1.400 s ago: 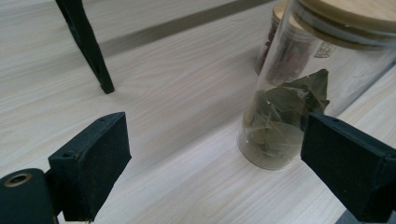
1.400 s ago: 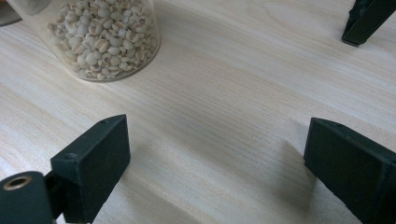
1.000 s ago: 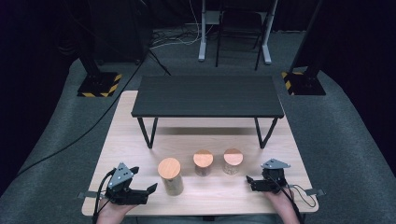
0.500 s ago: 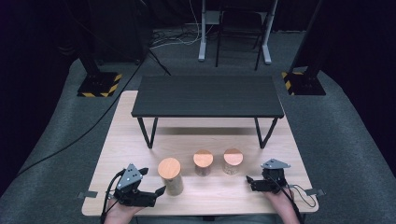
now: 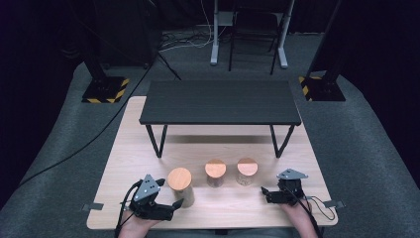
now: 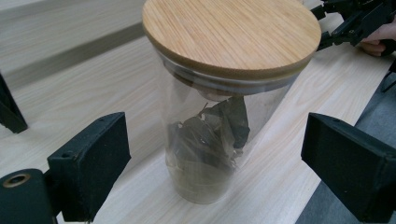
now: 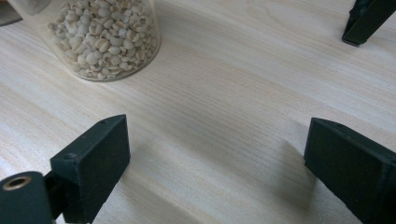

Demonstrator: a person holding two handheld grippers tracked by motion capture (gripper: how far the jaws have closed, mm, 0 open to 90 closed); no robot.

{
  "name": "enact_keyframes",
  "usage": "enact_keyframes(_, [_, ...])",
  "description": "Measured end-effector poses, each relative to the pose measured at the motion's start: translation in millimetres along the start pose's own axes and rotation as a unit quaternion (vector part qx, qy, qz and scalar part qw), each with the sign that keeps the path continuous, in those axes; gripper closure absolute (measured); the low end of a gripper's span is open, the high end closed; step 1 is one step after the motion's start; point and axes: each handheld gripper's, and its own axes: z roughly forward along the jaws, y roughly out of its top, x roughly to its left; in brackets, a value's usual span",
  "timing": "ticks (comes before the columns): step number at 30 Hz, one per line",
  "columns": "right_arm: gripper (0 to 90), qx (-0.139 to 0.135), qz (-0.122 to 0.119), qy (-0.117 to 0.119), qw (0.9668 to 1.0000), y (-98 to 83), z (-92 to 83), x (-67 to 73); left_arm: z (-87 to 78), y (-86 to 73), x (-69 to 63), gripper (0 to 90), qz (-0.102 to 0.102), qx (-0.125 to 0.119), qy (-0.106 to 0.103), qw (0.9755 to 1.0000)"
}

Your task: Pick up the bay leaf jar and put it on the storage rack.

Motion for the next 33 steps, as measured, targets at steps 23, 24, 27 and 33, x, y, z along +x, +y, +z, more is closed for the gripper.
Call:
enact_keyframes(23, [6.2, 0.000, 0.000, 0.000, 1.0000, -0.1, -0.1, 0.1, 36.8, 0.9, -2.5, 10.5, 0.001, -0.015, -0.007, 0.9999])
enact_keyframes(24, [6.2, 0.000, 0.000, 0.000, 1.0000, -0.1, -0.1, 0.1, 36.8, 0.9, -2.5, 10.6, 0.001, -0.015, -0.007, 0.9999])
enact_keyframes(27, [6.2, 0.000, 0.000, 0.000, 1.0000, -0.1, -0.1, 0.2, 41.6, 2.0, -1.8, 11.3, -0.005, -0.019, -0.014, 0.9997])
enact_keyframes(33, [6.0, 0.000, 0.000, 0.001, 1.0000, -0.1, -0.1, 0.2, 51.3, 3.9, -1.6, 14.4, -0.010, -0.029, -0.016, 0.9994])
